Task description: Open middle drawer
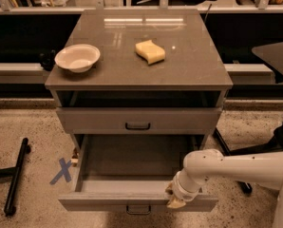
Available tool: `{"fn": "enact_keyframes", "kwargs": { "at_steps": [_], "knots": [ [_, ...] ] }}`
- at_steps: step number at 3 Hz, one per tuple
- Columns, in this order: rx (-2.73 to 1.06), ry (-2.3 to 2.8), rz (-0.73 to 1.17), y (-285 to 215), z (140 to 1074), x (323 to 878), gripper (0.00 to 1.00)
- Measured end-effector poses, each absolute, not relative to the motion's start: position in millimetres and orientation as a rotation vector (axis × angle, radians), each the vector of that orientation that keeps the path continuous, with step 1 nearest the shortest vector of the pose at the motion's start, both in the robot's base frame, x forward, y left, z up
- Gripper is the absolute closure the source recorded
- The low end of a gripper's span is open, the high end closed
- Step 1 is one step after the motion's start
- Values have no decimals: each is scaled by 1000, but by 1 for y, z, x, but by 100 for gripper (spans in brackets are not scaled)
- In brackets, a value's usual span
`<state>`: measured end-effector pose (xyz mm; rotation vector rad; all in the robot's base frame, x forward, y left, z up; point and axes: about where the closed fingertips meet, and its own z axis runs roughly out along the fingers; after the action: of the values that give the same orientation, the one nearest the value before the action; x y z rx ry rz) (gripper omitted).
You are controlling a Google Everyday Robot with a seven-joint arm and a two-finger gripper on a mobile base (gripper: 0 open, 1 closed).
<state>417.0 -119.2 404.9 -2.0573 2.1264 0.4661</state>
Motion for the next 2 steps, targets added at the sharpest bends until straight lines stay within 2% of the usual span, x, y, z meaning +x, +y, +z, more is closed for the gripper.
{"fn": "enact_keyframes", "kwargs": {
  "at_steps": [1, 2],
  "knots": [
    [-2059, 2127, 470, -119, 404, 416, 15],
    [-2055, 2119, 467, -119, 406, 417, 0]
  ]
}}
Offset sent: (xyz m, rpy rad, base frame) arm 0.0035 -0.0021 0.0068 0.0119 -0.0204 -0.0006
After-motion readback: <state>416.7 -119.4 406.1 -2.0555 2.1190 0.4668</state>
